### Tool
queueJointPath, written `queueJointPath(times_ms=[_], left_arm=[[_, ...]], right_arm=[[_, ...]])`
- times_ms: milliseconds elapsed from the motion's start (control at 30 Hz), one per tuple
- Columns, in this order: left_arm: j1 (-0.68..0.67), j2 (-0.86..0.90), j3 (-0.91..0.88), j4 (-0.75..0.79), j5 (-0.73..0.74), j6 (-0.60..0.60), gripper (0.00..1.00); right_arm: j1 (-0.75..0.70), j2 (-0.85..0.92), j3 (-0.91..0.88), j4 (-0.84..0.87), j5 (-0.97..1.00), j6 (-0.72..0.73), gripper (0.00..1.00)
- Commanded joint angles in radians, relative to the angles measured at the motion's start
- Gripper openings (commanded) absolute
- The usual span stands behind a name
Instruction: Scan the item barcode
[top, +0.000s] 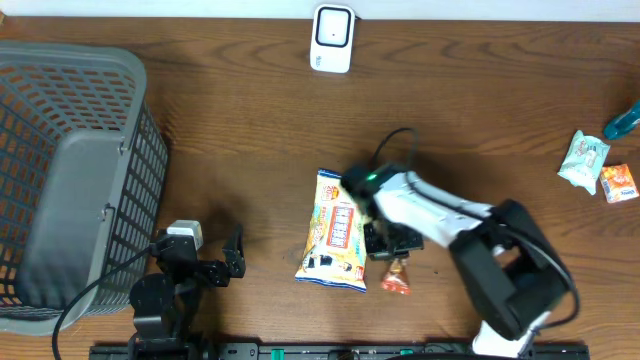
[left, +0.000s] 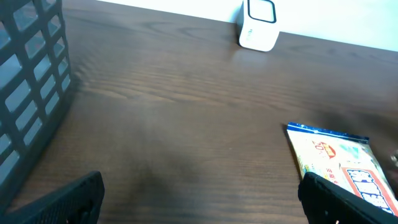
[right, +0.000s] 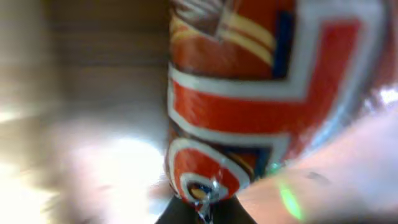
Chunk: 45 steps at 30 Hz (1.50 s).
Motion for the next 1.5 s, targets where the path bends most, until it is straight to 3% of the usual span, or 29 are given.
queueJointPath(times_ms=[0, 67, 133, 200, 533, 900, 1000, 1067, 1200, 1267, 1333, 1467], left_arm=[[0.006, -0.005, -0.015, -0.019, 0.012, -0.009, 1.00], [0.006, -0.005, -0.015, -0.019, 0.012, -0.009, 1.00], [0.006, -0.005, -0.015, -0.019, 0.012, -0.009, 1.00], [0.006, -0.005, -0.015, -0.019, 0.012, -0.009, 1.00], [0.006, -0.005, -0.015, -0.019, 0.012, -0.009, 1.00], [0.006, -0.005, -0.015, -0.019, 0.012, -0.009, 1.00], [0.006, -0.005, -0.015, -0.019, 0.012, -0.009, 1.00], [0.006, -0.005, -0.015, -0.019, 0.012, -0.009, 1.00], [0.006, -0.005, -0.015, -0.019, 0.012, -0.009, 1.00], [0.006, -0.005, -0.015, -0.019, 0.012, -0.009, 1.00], [0.006, -0.005, -0.015, -0.019, 0.012, -0.009, 1.00], [0.006, -0.005, -0.015, -0.019, 0.012, -0.009, 1.00]], right_arm=[[-0.129, -0.094, -0.013, 0.029, -0.565, -0.446, 0.01], [-0.226, -0.112, -0.014, 0.027, -0.742, -0.575, 0.01], [-0.303, -0.108, -0.033, 0.016, -1.005, -0.855, 0.01], [-0.317, -0.107, -0.048, 0.026, -1.106, -1.027, 0.01], [-0.302, -0.106, -0.049, 0.036, -1.425, -1.446, 0.01], [-0.302, -0.106, -0.049, 0.058, -1.445, -1.515, 0.01], [-0.302, -0.106, -0.049, 0.104, -1.354, -1.514, 0.01], [-0.303, -0.106, -0.048, 0.177, -1.265, -1.447, 0.01], [-0.310, -0.106, -0.037, 0.597, -0.986, -0.776, 0.01], [-0.307, -0.106, -0.032, 0.807, -0.724, -0.377, 0.01], [-0.309, -0.106, -0.005, 0.856, -0.644, -0.262, 0.01], [-0.304, -0.062, 0.126, 0.842, -0.547, -0.189, 0.01]])
